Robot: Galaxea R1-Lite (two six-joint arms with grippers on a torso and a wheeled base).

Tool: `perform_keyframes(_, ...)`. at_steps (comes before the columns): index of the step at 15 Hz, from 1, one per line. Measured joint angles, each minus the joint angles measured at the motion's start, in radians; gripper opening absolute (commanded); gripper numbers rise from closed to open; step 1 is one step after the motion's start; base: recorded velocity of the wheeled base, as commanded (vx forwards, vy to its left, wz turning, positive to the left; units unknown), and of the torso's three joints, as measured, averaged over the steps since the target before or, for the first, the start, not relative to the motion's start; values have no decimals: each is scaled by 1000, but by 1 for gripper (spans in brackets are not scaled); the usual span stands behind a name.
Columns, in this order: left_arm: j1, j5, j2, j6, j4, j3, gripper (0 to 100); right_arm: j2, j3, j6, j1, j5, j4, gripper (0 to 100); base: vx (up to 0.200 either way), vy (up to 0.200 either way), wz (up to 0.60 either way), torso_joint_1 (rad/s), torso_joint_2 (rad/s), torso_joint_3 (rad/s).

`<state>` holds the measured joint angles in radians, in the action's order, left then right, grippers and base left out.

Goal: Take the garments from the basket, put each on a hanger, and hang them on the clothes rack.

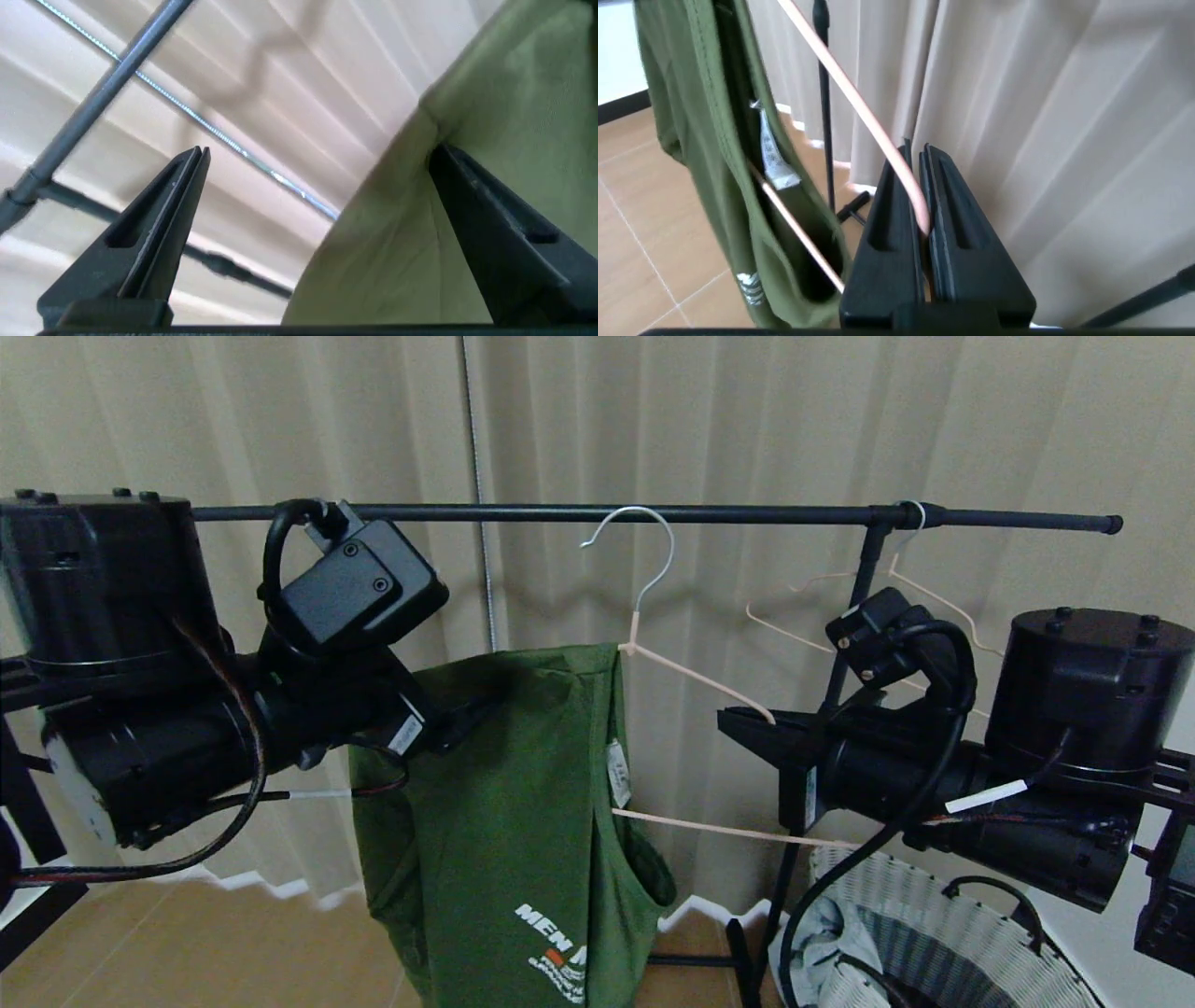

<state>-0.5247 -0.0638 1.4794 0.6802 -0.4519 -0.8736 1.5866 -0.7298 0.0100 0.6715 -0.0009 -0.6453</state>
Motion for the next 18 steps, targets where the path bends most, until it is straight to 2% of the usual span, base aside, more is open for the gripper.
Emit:
perform_keyframes(5, -1, 1, 28, 0, -27, -1, 100, 0, 1, 0, 38, 1, 0, 0, 0, 0, 0, 0, 0, 0)
perform_keyframes(8, -2, 40, 31, -1, -27, 1, 100, -1, 1, -1, 53, 2, 0, 0, 0, 0, 0, 0, 0, 0)
perform_keyframes(12, 3, 46, 34, -2, -27, -1, 100, -2, 1, 0, 56, 2, 0, 0, 0, 0, 0, 0, 0, 0)
perform_keyframes(13, 3, 46, 34, -2, -26, -1, 0, -2, 1, 0, 56, 2, 0, 0, 0, 0, 0, 0, 0, 0)
perform_keyframes(18, 3, 48, 37, -2, -27, 5, 0, -4, -2, 1, 56, 3, -1, 0, 0, 0, 0, 0, 0, 0)
